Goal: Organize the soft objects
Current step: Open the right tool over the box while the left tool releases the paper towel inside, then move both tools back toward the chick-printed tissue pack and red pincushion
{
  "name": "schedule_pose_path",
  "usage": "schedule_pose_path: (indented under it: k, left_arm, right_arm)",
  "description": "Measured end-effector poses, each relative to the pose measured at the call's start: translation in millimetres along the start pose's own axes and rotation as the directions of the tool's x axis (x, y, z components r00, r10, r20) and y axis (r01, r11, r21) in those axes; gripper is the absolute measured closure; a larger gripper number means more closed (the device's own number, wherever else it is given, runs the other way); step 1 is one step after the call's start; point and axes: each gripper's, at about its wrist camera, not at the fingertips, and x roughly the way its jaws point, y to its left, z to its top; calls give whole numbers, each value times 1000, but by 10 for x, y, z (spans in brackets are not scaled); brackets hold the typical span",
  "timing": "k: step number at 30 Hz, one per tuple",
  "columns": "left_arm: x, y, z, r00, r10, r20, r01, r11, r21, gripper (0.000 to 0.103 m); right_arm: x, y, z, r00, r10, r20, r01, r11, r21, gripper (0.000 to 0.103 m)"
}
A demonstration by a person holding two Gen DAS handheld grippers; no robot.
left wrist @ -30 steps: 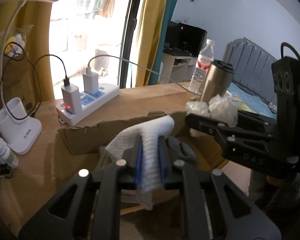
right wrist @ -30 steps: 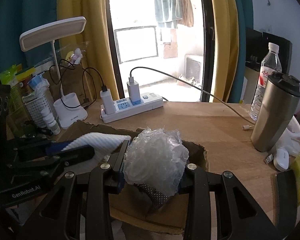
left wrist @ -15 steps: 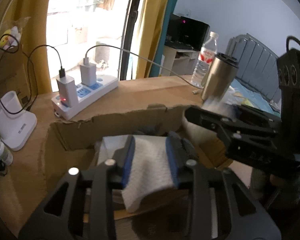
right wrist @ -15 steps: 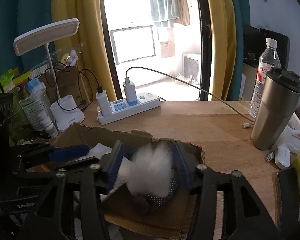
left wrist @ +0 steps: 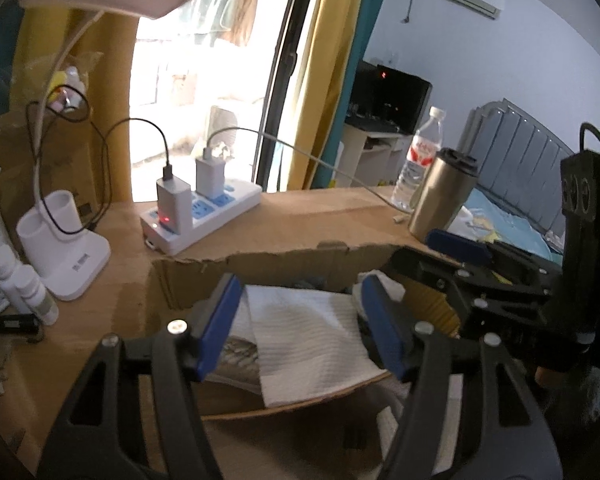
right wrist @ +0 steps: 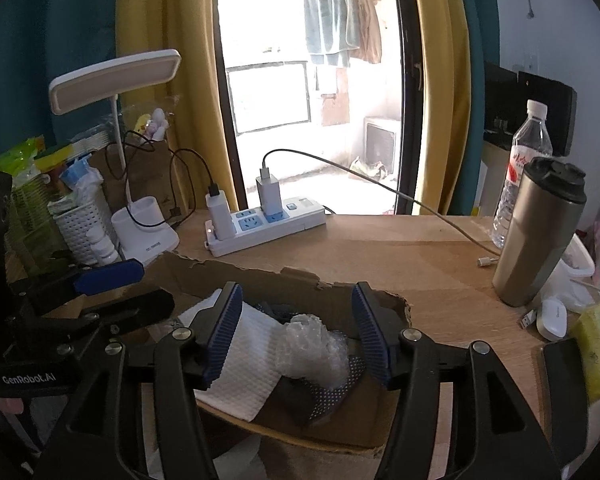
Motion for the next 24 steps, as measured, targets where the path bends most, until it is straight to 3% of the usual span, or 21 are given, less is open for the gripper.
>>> schedule_pose_path:
  k: [24]
  left_arm:
    - [-700, 27, -148, 995, 16, 101, -17, 1000, 15, 38]
  right_arm:
    - [-512, 380, -45, 998, -6, 58, 9, 999, -45, 41]
